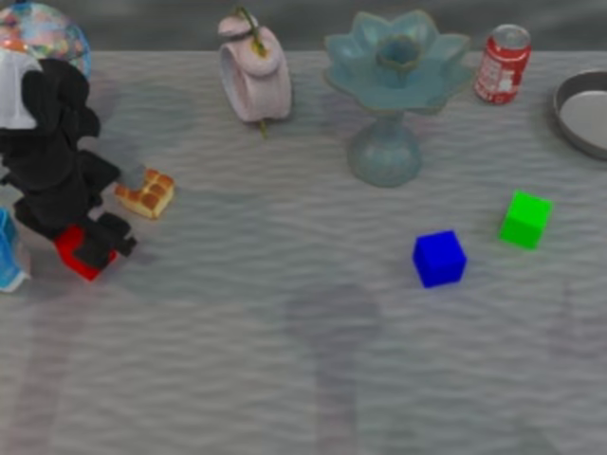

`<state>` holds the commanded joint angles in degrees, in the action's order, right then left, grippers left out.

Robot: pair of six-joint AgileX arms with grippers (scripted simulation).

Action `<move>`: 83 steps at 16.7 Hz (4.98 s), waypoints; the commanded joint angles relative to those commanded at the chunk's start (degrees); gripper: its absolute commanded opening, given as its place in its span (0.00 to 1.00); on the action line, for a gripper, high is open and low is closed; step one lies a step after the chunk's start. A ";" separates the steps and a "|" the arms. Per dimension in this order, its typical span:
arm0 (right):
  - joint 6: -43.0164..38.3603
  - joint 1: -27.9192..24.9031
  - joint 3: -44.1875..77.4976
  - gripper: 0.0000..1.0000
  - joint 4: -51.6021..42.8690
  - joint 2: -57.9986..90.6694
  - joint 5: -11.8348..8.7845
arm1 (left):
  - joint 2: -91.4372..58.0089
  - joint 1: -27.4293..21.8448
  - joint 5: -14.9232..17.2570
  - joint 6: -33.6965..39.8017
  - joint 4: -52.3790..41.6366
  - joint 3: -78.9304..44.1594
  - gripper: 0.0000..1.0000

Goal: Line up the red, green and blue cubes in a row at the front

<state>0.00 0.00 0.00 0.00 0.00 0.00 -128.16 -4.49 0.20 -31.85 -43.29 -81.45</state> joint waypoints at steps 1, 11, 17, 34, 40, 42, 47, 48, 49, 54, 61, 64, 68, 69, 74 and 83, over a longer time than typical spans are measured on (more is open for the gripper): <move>0.00 0.00 0.00 1.00 0.00 0.00 0.00 | 2.01 0.02 0.78 0.48 -1.15 -0.45 0.00; 0.00 0.00 0.00 1.00 0.00 0.00 0.00 | 8.23 1.10 0.72 0.63 -14.63 -7.71 0.00; 0.00 0.00 0.00 1.00 0.00 0.00 0.00 | 8.33 -0.50 0.66 2.51 -14.51 -7.22 0.00; 0.00 0.00 0.00 1.00 0.00 0.00 0.00 | 23.84 -34.58 -0.75 70.07 -13.02 10.38 0.00; 0.00 0.00 0.00 1.00 0.00 0.00 0.00 | 25.55 -36.89 -0.98 73.76 -12.50 11.75 0.00; 0.00 0.00 0.00 1.00 0.00 0.00 0.00 | 25.23 -36.66 -0.93 73.57 -12.40 11.68 0.00; 0.00 0.00 0.00 1.00 0.00 0.00 0.00 | 21.70 -36.65 -0.85 73.31 -4.19 16.10 0.00; 0.00 0.00 0.00 1.00 0.00 0.00 0.00 | 20.71 -36.58 -0.83 73.32 -1.95 17.28 0.00; 0.00 0.00 0.00 1.00 0.00 0.00 0.00 | 19.79 -36.56 -0.83 73.32 0.06 18.35 0.00; 0.00 0.00 0.00 1.00 0.00 0.00 0.00 | 18.34 -36.54 -0.93 73.31 2.96 19.98 0.00; 0.00 0.00 0.00 1.00 0.00 0.00 0.00 | 18.34 -36.54 -0.93 73.31 2.96 19.98 0.45; 0.00 0.00 0.00 1.00 0.00 0.00 0.00 | 18.34 -36.54 -0.93 73.31 2.96 19.98 0.68; 0.00 0.00 0.00 1.00 0.00 0.00 0.00 | 18.34 -36.54 -0.93 73.31 2.96 19.98 0.98; 0.00 0.00 0.00 1.00 0.00 0.00 0.00 | 18.34 -36.54 -0.93 73.31 2.96 19.98 1.00; 0.00 0.00 0.00 1.00 0.00 0.00 0.00 | 18.34 -36.54 -0.93 73.31 2.96 19.98 1.00; 0.00 0.00 0.00 1.00 0.00 0.00 0.00 | 22.24 -36.25 -0.89 73.54 -5.99 15.27 1.00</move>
<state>0.00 0.00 0.00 0.00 0.00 0.00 -105.92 -40.74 -0.69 41.69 -49.28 -66.19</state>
